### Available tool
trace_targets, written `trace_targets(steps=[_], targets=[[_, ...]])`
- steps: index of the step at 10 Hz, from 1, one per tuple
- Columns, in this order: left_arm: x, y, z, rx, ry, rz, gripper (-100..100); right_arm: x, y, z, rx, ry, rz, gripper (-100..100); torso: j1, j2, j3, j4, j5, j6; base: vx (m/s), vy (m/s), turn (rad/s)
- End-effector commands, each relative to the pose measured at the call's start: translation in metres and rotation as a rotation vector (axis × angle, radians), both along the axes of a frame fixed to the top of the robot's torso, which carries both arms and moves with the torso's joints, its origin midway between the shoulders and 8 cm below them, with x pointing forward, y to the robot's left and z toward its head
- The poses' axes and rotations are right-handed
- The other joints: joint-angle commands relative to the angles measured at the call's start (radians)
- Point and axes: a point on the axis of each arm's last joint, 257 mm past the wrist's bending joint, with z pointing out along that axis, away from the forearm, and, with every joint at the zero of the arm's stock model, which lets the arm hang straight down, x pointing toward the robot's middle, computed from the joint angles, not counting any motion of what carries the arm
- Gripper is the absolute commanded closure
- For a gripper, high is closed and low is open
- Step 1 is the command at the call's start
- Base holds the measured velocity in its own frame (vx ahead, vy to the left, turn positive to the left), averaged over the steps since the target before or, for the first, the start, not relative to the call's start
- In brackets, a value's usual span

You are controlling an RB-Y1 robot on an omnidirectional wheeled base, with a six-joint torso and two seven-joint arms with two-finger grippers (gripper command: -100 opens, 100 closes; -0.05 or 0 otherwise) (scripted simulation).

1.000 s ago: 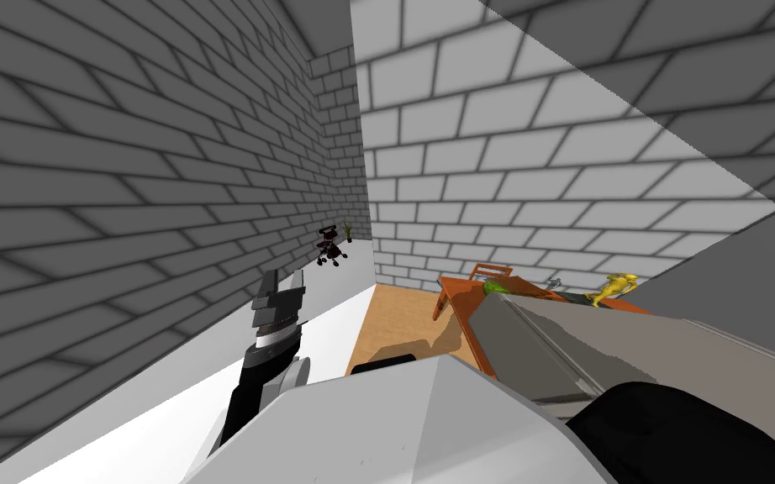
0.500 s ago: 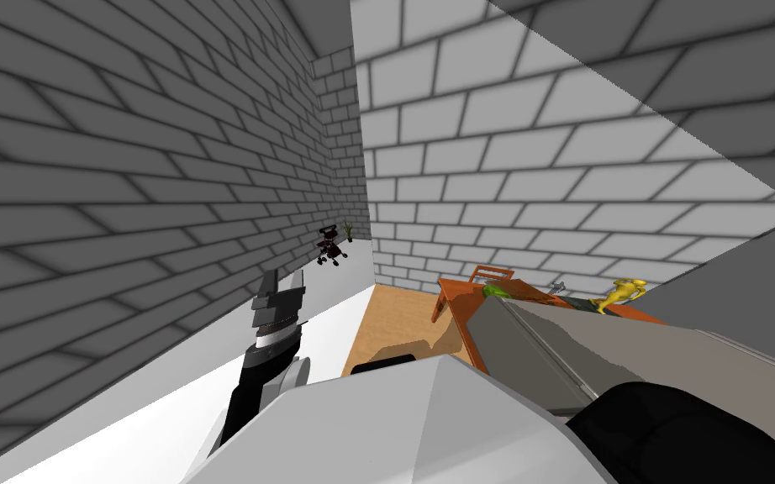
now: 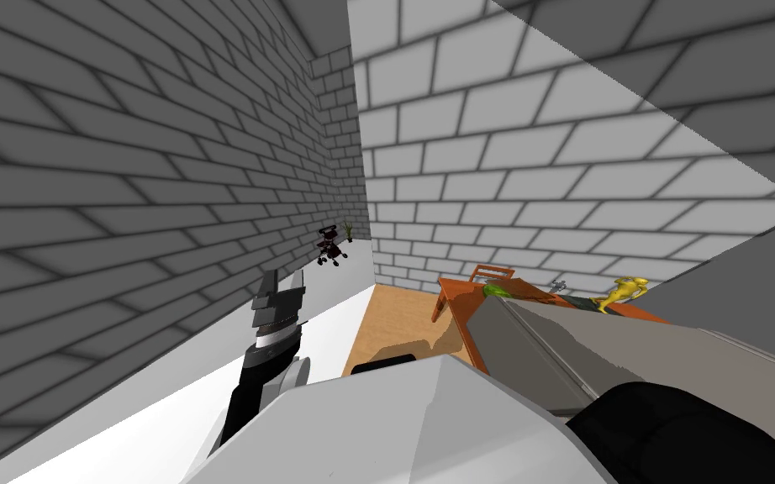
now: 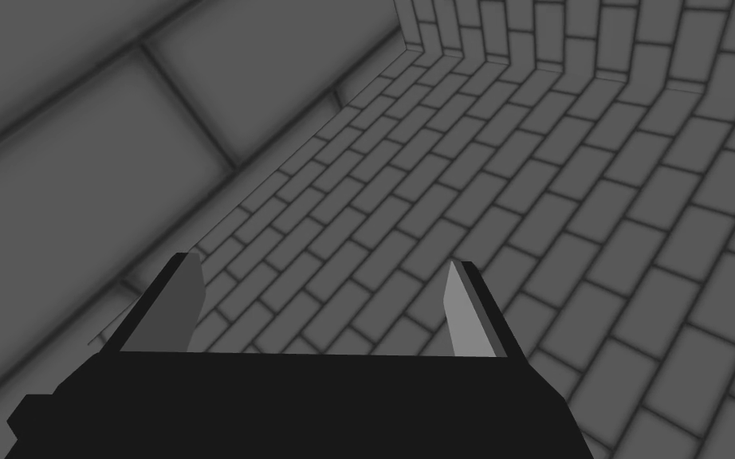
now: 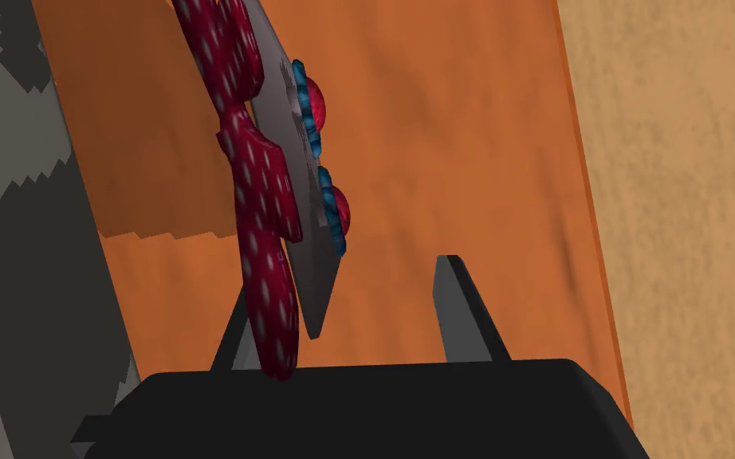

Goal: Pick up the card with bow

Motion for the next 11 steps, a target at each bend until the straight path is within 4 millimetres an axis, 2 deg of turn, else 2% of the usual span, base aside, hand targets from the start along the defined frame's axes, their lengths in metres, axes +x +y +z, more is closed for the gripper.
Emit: trace_targets(steps=[1,4,5,6,8,10,11], targets=[[0.0,0.0,0.0,0.0,0.0,0.0,0,0.0,0.0,0.0,0.0,0.0,0.0,100,0.0,0.0,0.0,0.0,0.0,0.0,0.002,-0.001,0.017],[0.0,0.0,0.0,0.0,0.0,0.0,0,-0.001,-0.001,0.001,0.001,0.007,0.01,100,0.0,0.002,0.002,0.001,0.0,0.003,0.0,0.0,0.0],[0.0,0.0,0.0,0.0,0.0,0.0,0,0.0,-0.001,0.001,0.001,0.005,0.01,0,0.0,0.001,0.001,0.001,0.0,0.003,0.0,0.0,0.0],[0.0,0.0,0.0,0.0,0.0,0.0,0,0.007,-0.01,0.008,0.0,0.0,0.01,100,0.0,0.001,0.001,0.001,0.0,0.003,-0.008,0.047,-0.061],[0.0,0.0,0.0,0.0,0.0,0.0,0,0.017,-0.021,0.019,0.0,-0.003,0.017,100,0.006,0.002,0.001,0.001,0.001,0.004,-0.009,0.105,-0.056],[0.0,0.0,0.0,0.0,0.0,0.0,0,0.016,-0.02,0.018,0.001,0.0,0.023,100,0.006,0.002,0.001,0.001,0.001,0.004,-0.011,0.047,-0.005],[0.0,0.0,0.0,0.0,0.0,0.0,0,0.017,-0.02,0.018,0.001,-0.002,0.019,0,0.003,0.002,0.001,0.001,0.0,0.004,-0.001,0.007,-0.002]])
